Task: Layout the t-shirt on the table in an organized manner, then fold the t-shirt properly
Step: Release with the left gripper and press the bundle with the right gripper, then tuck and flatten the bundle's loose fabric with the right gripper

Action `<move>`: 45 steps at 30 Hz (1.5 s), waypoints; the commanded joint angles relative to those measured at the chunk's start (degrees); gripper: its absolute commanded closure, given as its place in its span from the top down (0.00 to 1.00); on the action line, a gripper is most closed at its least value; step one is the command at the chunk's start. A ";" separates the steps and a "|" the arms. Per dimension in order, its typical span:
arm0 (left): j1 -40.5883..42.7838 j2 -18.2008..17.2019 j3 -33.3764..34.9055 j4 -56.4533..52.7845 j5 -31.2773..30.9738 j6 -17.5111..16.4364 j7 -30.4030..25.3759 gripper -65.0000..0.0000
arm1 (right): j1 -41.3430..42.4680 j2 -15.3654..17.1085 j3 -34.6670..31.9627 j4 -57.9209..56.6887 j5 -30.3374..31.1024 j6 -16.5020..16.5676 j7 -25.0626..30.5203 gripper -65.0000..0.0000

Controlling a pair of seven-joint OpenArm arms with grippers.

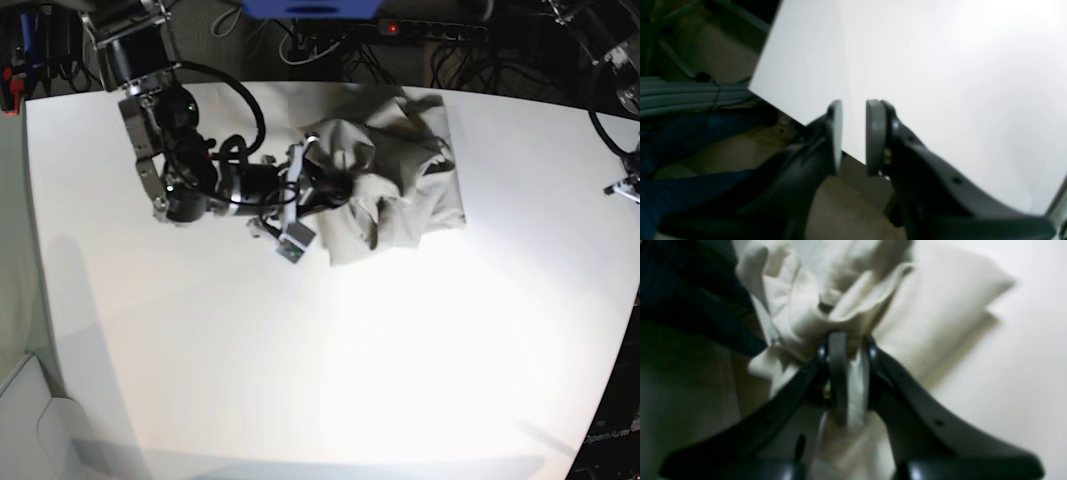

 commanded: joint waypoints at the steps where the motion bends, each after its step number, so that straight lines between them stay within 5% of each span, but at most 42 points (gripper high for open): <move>1: -0.52 -1.13 -0.26 0.72 0.19 -0.33 -0.43 0.19 | 0.88 -0.05 -1.36 1.20 1.28 -0.58 1.14 0.12; 6: -0.52 -1.13 -0.26 0.81 0.28 -0.33 -0.43 0.19 | 0.97 0.74 -7.25 3.92 1.28 -0.58 1.14 0.12; 14: -0.87 -2.10 -0.35 0.98 -0.16 -0.33 -0.52 0.19 | 1.32 7.69 -20.17 15.00 1.28 -0.58 0.97 0.12; 21: -2.28 -2.19 -0.35 0.81 0.28 -0.33 -0.52 0.19 | 1.41 11.73 -14.19 18.87 1.28 -0.58 1.14 0.12; 26: -2.01 -2.19 -0.44 0.90 0.28 -0.33 -0.52 0.19 | 2.99 10.67 -5.49 16.49 1.28 -0.58 0.88 0.12; 45: -0.08 -3.68 -12.40 0.72 -0.16 -0.33 -0.43 0.19 | 7.83 -1.19 -10.15 -2.32 0.05 -0.58 1.94 0.12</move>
